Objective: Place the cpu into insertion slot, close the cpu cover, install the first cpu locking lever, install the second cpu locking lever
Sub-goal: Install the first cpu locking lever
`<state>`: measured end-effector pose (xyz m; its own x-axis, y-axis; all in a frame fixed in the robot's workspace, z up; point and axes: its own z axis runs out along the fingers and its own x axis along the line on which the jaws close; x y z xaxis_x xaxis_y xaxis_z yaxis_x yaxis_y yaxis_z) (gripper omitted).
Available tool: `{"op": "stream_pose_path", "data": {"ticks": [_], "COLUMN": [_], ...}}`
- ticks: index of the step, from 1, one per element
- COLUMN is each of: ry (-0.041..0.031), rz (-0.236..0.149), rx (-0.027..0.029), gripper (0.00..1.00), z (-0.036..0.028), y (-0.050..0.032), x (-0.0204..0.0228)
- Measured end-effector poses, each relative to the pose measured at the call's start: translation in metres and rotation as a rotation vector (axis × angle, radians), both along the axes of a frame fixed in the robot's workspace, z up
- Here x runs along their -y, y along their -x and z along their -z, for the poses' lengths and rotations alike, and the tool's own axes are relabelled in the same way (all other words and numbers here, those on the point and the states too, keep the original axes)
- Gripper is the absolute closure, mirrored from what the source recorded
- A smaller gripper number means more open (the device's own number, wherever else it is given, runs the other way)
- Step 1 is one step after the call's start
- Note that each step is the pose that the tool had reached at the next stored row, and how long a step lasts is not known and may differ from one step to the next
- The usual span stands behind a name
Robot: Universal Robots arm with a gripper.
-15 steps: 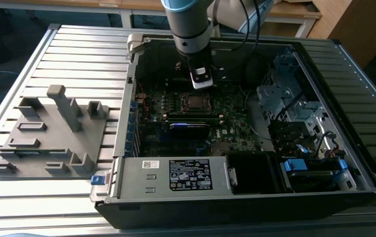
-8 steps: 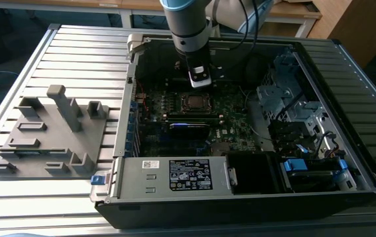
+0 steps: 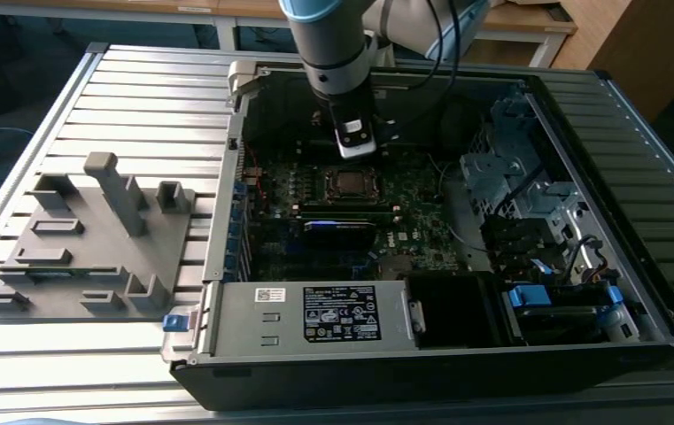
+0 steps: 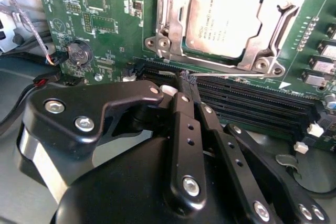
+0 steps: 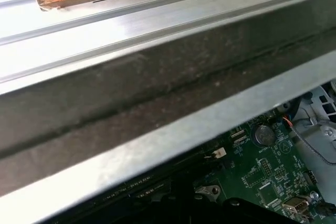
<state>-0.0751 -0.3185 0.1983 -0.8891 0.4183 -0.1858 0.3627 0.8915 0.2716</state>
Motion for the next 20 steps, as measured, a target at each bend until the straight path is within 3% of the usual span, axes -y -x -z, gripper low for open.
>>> {"op": "stream_pose_path", "data": {"ticks": [9,20], "ry": [0.0001,0.0001], "rz": [0.0,-0.005], "rx": [0.0033,0.0034], "gripper": [0.89,0.89], "z": [0.003,0.0048], "y": [0.001,-0.0005], "x": [0.0007,0.0065]}}
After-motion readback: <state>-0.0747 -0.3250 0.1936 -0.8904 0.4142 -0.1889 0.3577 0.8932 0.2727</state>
